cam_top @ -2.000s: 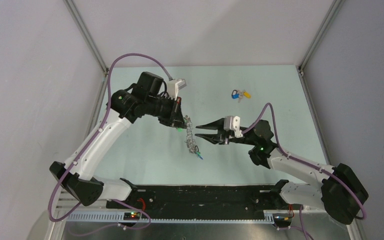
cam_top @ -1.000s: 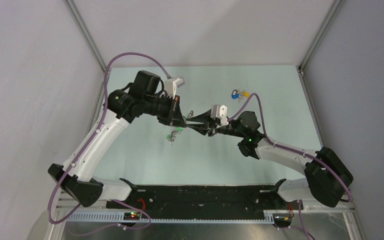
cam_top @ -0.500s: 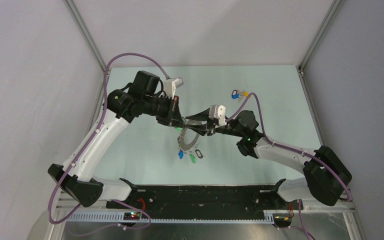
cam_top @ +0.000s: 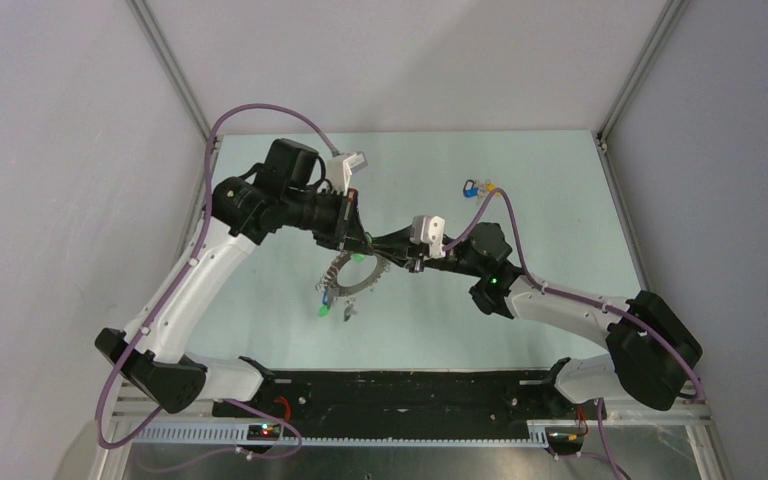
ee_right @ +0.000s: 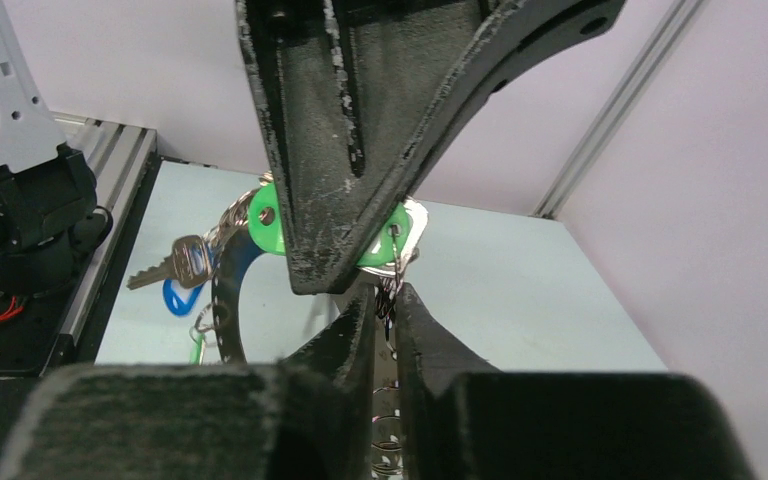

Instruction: Remove the keys from the keyring

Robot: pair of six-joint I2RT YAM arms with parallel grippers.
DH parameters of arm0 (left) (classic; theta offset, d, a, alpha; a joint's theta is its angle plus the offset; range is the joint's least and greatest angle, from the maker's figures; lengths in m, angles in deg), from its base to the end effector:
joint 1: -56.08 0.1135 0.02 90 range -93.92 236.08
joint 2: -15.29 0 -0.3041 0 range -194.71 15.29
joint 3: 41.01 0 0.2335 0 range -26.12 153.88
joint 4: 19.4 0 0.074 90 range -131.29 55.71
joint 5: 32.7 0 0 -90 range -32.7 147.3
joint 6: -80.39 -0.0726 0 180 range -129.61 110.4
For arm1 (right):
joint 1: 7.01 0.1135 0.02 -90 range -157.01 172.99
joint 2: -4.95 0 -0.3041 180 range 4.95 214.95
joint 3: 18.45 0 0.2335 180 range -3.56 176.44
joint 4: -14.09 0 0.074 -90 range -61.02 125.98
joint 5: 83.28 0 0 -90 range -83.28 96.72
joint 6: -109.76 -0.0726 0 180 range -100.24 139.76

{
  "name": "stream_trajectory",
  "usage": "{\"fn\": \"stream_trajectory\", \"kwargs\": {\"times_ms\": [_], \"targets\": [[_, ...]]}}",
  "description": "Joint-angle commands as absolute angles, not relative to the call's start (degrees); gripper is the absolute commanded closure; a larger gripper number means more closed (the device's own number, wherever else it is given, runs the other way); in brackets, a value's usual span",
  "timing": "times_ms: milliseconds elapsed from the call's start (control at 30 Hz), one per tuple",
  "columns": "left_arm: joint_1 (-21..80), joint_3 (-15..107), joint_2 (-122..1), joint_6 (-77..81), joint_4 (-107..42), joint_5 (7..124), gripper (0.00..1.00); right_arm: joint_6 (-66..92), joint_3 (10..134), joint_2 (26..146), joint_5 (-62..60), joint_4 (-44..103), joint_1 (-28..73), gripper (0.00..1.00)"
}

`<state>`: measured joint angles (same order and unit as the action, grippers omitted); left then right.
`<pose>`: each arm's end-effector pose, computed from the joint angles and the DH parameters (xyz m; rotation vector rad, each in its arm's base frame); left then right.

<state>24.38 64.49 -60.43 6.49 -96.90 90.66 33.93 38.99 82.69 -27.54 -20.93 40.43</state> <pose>0.1817 -0.1592 0.4246 0.6232 2.4255 -1.0712 0.1755 0.2516 0.3637 -1.1236 0.8594 0.8755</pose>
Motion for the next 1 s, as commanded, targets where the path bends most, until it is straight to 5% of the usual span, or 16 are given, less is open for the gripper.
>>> {"fn": "stream_trajectory", "kwargs": {"times_ms": [0, 967], "targets": [[24.34, 66.33, -58.68, 7.90, -93.39, 94.31, 1.00, 33.84, 40.19, 82.42, -25.40, -22.89, 40.72, 0.95], [28.92, 59.41, -60.99, 9.72, -93.39, 97.71, 1.00, 43.57, 30.44, 70.35, -31.42, -31.11, 42.54, 1.00]]}}
